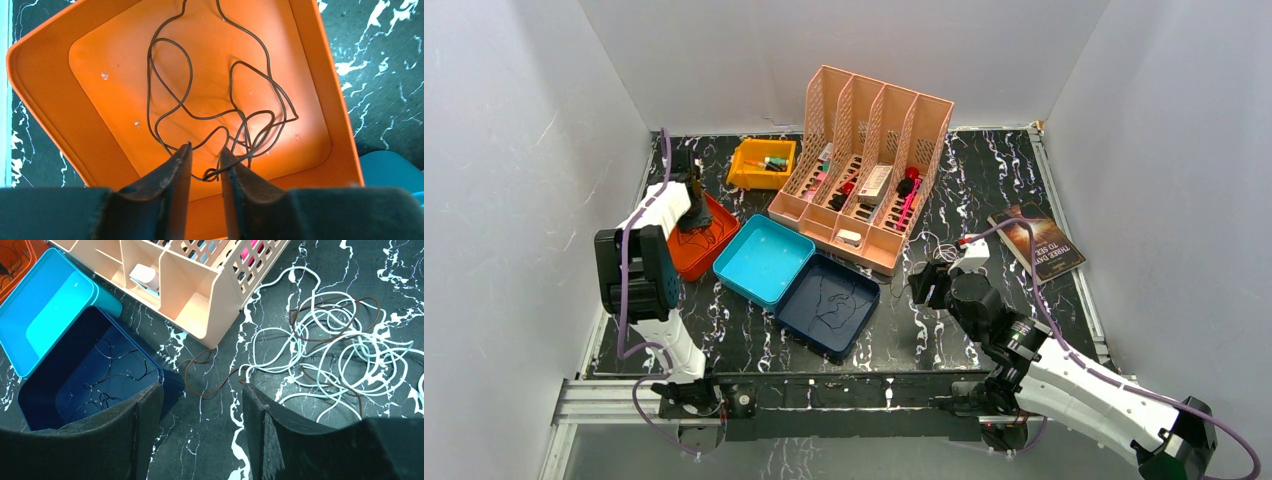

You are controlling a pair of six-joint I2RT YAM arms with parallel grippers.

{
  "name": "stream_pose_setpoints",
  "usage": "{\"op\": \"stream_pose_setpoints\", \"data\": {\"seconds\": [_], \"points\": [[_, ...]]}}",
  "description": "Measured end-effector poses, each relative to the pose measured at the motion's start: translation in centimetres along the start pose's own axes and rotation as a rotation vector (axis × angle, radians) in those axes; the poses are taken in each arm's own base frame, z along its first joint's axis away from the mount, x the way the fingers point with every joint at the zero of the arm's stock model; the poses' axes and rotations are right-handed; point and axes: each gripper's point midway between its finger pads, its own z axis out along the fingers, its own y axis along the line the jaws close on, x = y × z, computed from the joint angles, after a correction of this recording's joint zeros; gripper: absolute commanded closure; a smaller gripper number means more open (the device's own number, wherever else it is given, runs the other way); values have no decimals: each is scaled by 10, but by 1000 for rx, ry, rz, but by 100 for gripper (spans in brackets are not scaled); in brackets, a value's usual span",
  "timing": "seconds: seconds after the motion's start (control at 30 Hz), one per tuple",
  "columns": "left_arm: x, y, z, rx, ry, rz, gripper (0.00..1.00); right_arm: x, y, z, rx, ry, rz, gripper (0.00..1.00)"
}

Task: Untangle the cables

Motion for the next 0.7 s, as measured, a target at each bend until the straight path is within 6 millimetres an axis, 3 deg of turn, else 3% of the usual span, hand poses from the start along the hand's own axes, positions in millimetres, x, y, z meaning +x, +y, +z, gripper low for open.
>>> {"op": "stream_pose_setpoints", "data": {"seconds": [0.13,0.57,0.7], "points": [[-5,1,-7,4,-20,-9,59,1,1,0,-6,4,6,33],[-33,12,-57,18,-165,-68,48,-2,3,-2,-16,-4,24,33],[-37,11,-64,37,-187,-78,45,2,2,0,-6,11,16,33]]}}
